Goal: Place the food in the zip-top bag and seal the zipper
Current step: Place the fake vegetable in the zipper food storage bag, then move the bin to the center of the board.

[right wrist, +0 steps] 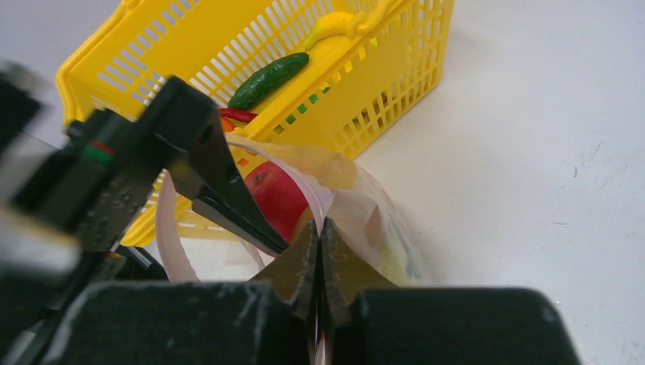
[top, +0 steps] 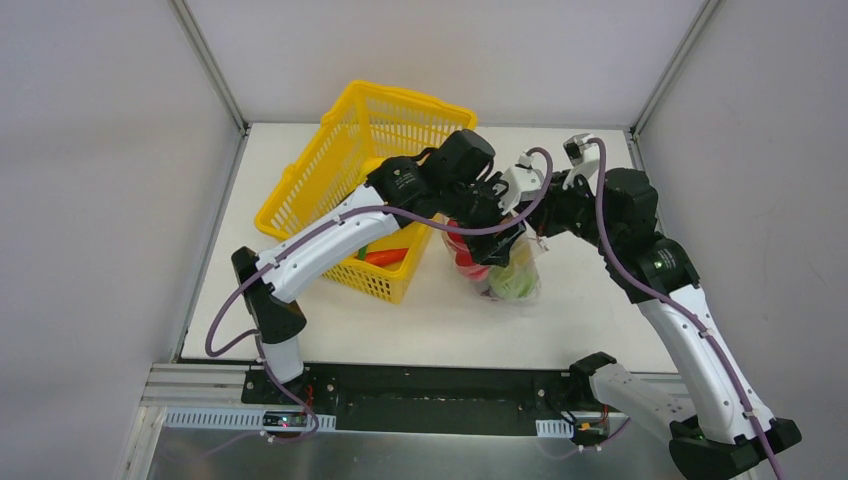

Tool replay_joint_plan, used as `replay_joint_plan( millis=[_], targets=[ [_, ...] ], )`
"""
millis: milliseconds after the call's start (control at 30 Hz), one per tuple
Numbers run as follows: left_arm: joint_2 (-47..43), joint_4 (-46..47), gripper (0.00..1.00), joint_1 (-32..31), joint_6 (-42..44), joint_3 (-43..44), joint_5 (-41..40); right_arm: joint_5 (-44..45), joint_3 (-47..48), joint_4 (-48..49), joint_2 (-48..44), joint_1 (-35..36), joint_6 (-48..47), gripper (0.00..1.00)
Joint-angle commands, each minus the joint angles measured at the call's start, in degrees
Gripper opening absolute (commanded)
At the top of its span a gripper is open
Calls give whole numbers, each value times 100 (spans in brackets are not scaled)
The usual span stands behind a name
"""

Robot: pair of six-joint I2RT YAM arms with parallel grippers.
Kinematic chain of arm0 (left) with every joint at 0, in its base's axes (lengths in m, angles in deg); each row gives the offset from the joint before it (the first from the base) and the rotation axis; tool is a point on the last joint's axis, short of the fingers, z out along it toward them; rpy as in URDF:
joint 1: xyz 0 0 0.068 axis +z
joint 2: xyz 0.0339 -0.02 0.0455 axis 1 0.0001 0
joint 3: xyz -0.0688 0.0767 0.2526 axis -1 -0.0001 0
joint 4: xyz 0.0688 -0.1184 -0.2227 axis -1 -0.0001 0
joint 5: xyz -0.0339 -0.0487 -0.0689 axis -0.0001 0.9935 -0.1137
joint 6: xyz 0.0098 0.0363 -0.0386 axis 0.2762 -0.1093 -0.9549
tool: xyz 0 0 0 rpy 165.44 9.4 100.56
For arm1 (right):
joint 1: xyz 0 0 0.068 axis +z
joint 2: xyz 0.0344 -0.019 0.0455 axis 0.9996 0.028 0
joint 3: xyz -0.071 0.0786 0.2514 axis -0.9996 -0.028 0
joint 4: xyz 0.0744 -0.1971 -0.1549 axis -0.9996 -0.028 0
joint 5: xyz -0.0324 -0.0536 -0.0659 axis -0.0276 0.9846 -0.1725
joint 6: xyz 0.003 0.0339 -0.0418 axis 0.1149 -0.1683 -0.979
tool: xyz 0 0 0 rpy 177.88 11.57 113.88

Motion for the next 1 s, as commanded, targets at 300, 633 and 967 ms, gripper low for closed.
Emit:
replay_joint_plan(
  millis=[300,633,967],
  targets=[
    [-2309,2678,87,-37,-887,-2541,-908,571,-72,679,-311,-4,142,1],
    [-2820,2581,83,-148,-1888,-3989,-1335,934,-29,679,-310,-11,283,1],
    [-2874,1937,84,-358,-2149,-4801,-3752,947,24,736,-290,-7,401,2]
  ],
)
